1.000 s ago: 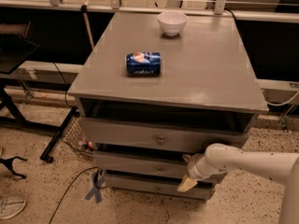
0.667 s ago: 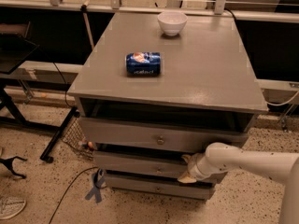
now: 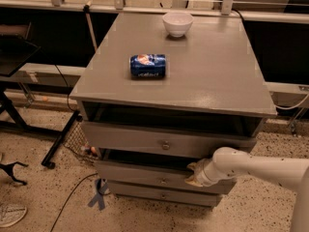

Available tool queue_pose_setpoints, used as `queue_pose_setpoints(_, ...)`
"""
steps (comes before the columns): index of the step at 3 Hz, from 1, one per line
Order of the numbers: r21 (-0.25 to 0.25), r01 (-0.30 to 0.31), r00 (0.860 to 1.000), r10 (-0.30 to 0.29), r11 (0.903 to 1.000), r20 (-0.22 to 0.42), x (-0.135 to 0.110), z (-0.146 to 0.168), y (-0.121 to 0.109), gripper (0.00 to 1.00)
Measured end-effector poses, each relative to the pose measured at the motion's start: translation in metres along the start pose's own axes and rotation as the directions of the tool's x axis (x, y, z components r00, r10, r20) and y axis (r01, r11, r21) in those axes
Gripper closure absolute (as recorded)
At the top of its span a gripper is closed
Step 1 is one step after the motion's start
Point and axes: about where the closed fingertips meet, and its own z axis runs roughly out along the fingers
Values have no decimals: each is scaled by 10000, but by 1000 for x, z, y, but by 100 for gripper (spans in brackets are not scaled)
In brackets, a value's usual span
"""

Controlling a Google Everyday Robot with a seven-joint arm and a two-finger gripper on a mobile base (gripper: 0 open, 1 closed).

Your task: Open middle drawer

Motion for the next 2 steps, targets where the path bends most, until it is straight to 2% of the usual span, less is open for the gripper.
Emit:
queue_pose_setpoints(1,-3,-1,10000,1,10000,1,0,0,0,100)
queue_pose_setpoints(2,-4,-1,10000,1,10000,1,0,0,0,100)
